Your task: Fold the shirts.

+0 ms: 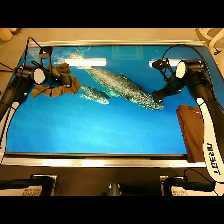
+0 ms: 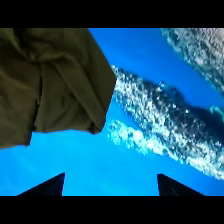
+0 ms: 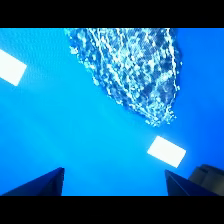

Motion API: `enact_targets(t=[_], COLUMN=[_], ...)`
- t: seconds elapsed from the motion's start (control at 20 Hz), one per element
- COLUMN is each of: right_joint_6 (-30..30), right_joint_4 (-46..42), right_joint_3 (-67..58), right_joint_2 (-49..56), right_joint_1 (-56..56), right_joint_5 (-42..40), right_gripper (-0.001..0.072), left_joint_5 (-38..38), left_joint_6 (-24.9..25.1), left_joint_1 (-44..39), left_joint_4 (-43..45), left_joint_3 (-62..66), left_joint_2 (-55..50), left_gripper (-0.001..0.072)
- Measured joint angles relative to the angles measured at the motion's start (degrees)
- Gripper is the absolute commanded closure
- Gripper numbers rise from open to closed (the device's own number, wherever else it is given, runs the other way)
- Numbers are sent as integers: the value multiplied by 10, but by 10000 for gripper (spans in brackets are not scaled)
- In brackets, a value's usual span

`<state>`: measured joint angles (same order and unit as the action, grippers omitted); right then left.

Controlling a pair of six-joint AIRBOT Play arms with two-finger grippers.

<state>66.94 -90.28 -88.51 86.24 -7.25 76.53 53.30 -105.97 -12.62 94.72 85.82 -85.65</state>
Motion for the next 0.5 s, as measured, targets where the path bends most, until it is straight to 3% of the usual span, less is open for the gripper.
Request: enact_targets(t=[0.05,0.2,0.35,0.4,0.45,0.5], right_joint_6=[-4,-10,-12,-12,-13,-14], right_joint_4=[-1,-2,-3,-2,-1,2], right_joint_3=[0,0,0,0,0,0], right_joint_2=[0,2,5,7,7,8], right_joint_1=[0,0,0,0,0,0], right_joint_5=[-7,-22,-27,-28,-30,-30], right_gripper=[24,24,24,24,24,25], left_joint_5=[-29,-86,-40,-10,15,40], left_joint_6=[-1,-13,-38,-43,-50,-60], left_joint_1=[3,34,88,107,122,137], left_joint_4=[3,6,-20,-26,-33,-36], left_joint_3=[0,28,112,148,178,205], left_joint_2=[-6,-47,-118,-144,-168,-192], left_gripper=[193,194,188,112,-13,-13])
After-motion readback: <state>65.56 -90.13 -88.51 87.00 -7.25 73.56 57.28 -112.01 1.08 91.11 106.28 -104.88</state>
